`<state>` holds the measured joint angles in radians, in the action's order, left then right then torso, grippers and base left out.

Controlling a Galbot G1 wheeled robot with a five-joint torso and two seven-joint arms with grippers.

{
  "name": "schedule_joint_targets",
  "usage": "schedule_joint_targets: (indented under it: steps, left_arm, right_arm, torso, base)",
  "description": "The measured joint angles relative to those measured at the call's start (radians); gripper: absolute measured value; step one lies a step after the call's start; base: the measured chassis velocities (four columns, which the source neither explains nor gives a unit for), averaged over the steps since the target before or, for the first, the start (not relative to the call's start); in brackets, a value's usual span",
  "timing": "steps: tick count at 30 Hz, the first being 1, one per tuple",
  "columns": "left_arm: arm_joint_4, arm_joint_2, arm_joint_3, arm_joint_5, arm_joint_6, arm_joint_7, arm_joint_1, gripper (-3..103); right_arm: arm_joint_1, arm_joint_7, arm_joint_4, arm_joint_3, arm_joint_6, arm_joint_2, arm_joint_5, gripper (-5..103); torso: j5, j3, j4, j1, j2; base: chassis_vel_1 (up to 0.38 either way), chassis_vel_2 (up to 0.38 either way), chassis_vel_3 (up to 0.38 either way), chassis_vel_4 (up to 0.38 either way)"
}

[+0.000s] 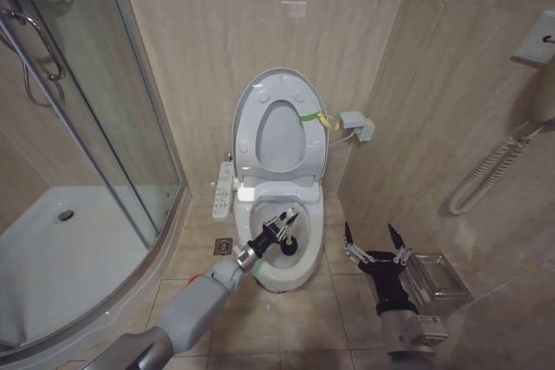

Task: Open the toilet lid, clean the toilet bowl with a toilet brush, close the toilet lid, and flush.

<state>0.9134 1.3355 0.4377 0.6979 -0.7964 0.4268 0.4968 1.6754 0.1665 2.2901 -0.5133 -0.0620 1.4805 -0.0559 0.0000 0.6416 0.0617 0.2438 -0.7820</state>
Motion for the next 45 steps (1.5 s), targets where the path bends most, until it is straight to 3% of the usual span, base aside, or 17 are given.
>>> schedule_joint_targets:
  steps: [4,8,11,21,23,26,31,34,41,45]
  left_arm:
    - [0.02,0.009,0.004,0.008,0.015,-0.015,-0.007,22]
    - [-0.093,0.029,-0.007,-0.016,-0.005,0.012,-0.009,22]
    - [-0.115,0.028,-0.014,-0.024,-0.014,0.023,-0.006,22]
    - [0.089,0.0,0.01,-0.007,0.019,-0.025,0.011,22]
    - [0.066,0.005,0.012,-0.013,0.018,-0.026,0.011,22]
    - [-0.067,0.02,-0.003,-0.046,-0.006,0.0,0.006,22]
    - [-0.151,0.021,-0.029,-0.068,-0.017,0.027,-0.003,22]
    - [-0.126,0.005,-0.033,-0.067,-0.018,0.029,-0.004,22]
    - [0.082,-0.03,-0.003,-0.048,-0.001,-0.02,0.024,22]
    - [0.04,-0.02,0.001,-0.057,-0.005,-0.022,0.028,22]
  right_arm:
    - [0.0,0.0,0.0,0.0,0.0,0.0,0.0,100]
    - [0.0,0.0,0.0,0.0,0.0,0.0,0.0,100]
    - [0.0,0.0,0.0,0.0,0.0,0.0,0.0,100]
    - [0.0,0.0,0.0,0.0,0.0,0.0,0.0,100]
    - [0.0,0.0,0.0,0.0,0.0,0.0,0.0,100]
    - [0.0,0.0,0.0,0.0,0.0,0.0,0.0,100]
    - [0.0,0.0,0.0,0.0,0.0,0.0,0.0,100]
    - [0.0,0.0,0.0,0.0,0.0,0.0,0.0,100]
    - [0.0,0.0,0.0,0.0,0.0,0.0,0.0,100]
    - [0.0,0.0,0.0,0.0,0.0,0.0,0.0,100]
  torso:
    - [0.0,0.0,0.0001,0.0,0.0]
    - [0.0,0.0,-0.0004,0.0,0.0]
    - [0.0001,0.0,-0.0008,0.0,0.0]
    - [0.0,0.0,0.0001,0.0,0.0]
    - [0.0,0.0,0.0,0.0,0.0]
    - [-0.0001,0.0,-0.0004,0.0,0.0]
    - [-0.0001,0.0,-0.0009,0.0,0.0]
    - [0.0,0.0,-0.0005,0.0,0.0]
    - [-0.0001,0.0,0.0,0.0,0.0]
    - [-0.0001,0.0,0.0,0.0,0.0]
  base:
    - [0.0,0.0,0.0,0.0]
    - [0.0,0.0,0.0,0.0]
    - [0.0,0.0,0.0,0.0]
    - [0.0,0.0,0.0,0.0]
    - [0.0,0.0,0.0,0.0]
    - [0.0,0.0,0.0,0.0]
    - [0.0,0.0,0.0,0.0]
    - [0.0,0.0,0.0,0.0]
    - [0.0,0.0,0.0,0.0]
    - [0.0,0.0,0.0,0.0]
